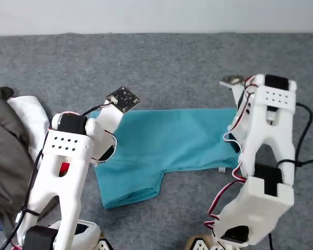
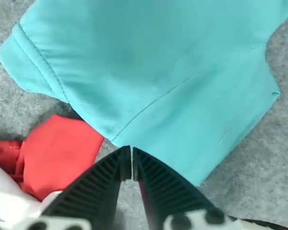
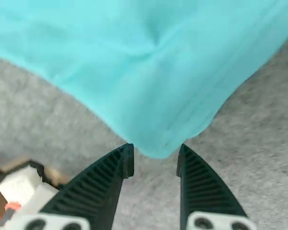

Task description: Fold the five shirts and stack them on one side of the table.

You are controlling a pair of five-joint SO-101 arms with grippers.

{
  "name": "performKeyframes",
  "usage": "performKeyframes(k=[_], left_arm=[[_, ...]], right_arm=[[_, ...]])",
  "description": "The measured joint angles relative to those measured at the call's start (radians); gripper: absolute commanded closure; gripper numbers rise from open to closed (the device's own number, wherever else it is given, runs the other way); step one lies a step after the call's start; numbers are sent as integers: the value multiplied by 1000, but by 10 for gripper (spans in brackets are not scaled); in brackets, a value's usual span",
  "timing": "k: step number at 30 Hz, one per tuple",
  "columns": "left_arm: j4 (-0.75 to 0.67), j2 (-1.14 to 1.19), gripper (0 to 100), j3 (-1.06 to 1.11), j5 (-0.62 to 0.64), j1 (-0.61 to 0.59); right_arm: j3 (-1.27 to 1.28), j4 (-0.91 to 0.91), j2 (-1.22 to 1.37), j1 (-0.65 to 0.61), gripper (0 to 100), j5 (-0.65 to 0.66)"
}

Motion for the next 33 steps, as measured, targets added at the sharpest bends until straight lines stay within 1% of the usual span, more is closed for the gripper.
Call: performKeyframes(k=[7,12,20,21,26,33], left_arm=[[21,0,985,0,0,0],[25,0,985,0,0,0],[25,0,985,0,0,0],[25,0,985,0,0,0],[25,0,985,0,0,0],[25,0,985,0,0,0]], right_arm=[[17,0,-2,43,846,141],[101,0,-3,48,847,219],[135,-17,-6,48,850,230],[135,-31,-3,48,861,230],[135,-130,91,48,986,230],[123,-167,123,48,991,230]])
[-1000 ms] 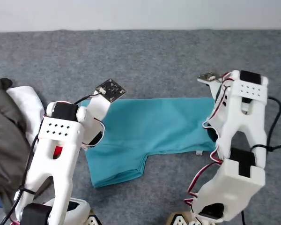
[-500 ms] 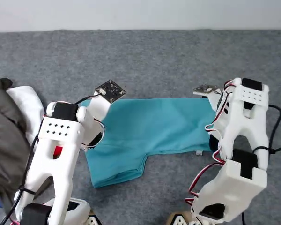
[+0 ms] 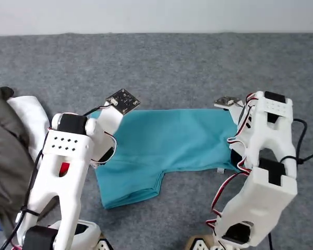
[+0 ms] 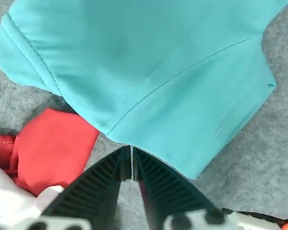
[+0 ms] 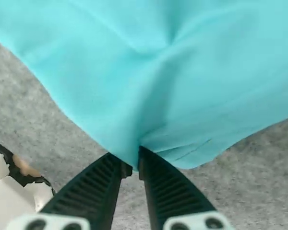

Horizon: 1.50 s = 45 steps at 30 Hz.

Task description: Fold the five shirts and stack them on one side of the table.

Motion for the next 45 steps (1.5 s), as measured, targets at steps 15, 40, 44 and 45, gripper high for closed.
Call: performKeyframes(k=[15,40,44,45], left_arm=[[0,0,985,0,0,0],[0,0,985,0,0,0],[0,0,985,0,0,0],[0,0,985,0,0,0]], right_arm=[[-431,57,-146,-78,990,213],[-436,155,-132,-2,932,104],[-436,52,-18,-2,948,-63],[-436,25,15,-5,948,-117]])
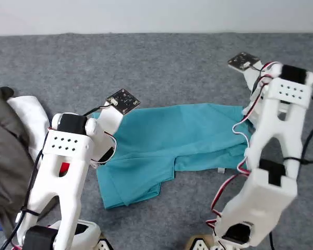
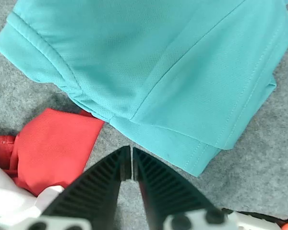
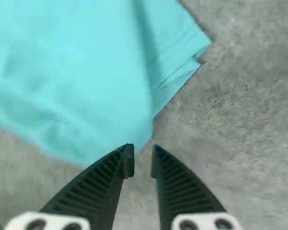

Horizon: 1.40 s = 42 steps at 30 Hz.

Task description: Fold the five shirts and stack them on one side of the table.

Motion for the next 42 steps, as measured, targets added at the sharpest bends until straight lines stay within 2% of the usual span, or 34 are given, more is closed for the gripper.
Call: performKeyframes(k=[5,9,14,23,28,32,38,42], left_arm=[[0,0,985,0,0,0],[0,0,985,0,0,0],[0,0,985,0,0,0],[26,2,979,0,0,0],[61,101,930,-14,0,3],[115,204,897,-48,0,64],[147,221,844,-69,0,218],[150,221,825,-31,-9,242]], right_arm=[[0,-66,130,-60,949,-244],[0,-68,141,-95,949,-319],[0,-63,141,-100,949,-328],[0,140,141,-106,975,-328],[0,140,57,-98,985,-331],[14,143,-77,-48,983,-331],[199,143,-295,40,983,-331],[304,143,-420,110,983,-331]])
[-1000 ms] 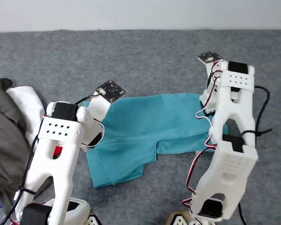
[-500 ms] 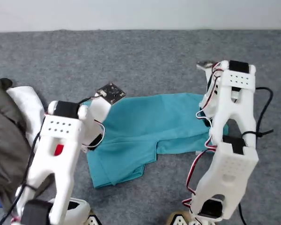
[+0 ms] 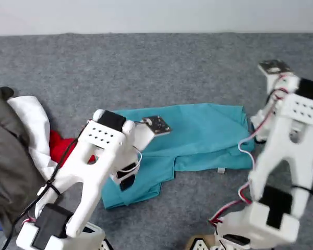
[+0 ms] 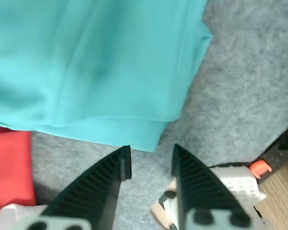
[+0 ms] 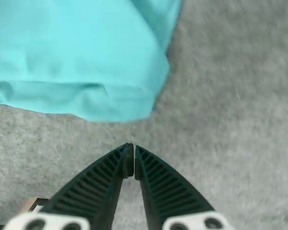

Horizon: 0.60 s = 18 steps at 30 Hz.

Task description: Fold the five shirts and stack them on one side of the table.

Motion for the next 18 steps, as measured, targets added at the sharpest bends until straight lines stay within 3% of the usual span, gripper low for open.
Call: performKeyframes(k=[6,18], left_arm=[[-32,0,795,81,-44,8],[-255,2,777,255,-35,61]], right_arm=[[153,0,-135,109,983,0],[241,0,-288,123,983,0]])
